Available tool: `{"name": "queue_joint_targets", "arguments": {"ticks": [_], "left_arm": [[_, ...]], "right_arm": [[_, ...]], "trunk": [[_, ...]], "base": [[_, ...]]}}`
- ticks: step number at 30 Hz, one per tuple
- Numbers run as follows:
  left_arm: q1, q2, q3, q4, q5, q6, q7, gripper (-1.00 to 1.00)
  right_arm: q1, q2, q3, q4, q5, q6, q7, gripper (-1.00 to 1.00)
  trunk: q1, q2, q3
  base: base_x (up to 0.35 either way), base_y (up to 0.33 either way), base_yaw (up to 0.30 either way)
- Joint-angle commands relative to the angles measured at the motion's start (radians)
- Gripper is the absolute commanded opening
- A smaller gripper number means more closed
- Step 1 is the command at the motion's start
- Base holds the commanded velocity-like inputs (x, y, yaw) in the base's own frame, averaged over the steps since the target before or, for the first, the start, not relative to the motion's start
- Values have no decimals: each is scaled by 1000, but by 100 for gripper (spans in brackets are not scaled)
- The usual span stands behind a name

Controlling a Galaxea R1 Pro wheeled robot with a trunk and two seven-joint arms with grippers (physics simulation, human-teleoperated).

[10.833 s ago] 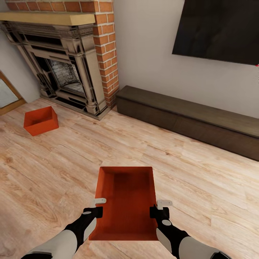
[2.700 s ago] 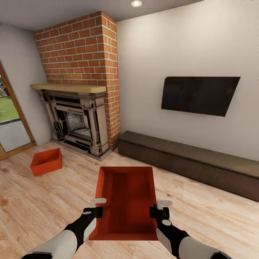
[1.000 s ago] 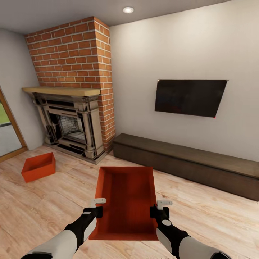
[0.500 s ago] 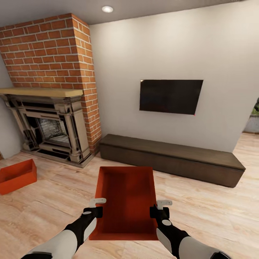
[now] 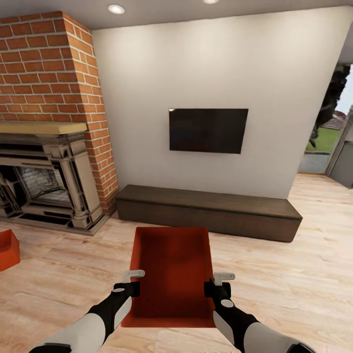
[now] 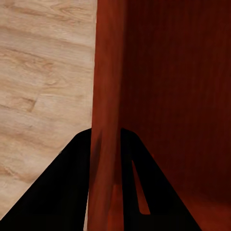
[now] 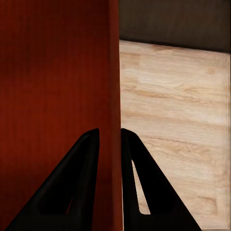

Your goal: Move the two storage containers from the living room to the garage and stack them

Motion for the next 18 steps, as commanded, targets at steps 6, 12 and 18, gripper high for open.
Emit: {"name": "queue_joint_targets", "arguments": {"ticks": [6, 12, 18], "left_arm": [[0, 17, 30, -1, 14, 6, 9, -100], [0, 16, 30, -1, 14, 6, 9, -100], [0, 15, 29, -2, 14, 6, 9, -100]], "right_arm": [[-2, -16, -49, -3, 6, -44, -1, -100], [-2, -16, -49, -3, 6, -44, -1, -100], [-2, -16, -49, -3, 6, -44, -1, -100]], "trunk": [[0, -2, -2], [0, -2, -2], [0, -2, -2]], "base": [[0, 0, -276], [0, 0, -276], [0, 0, -275]]}}
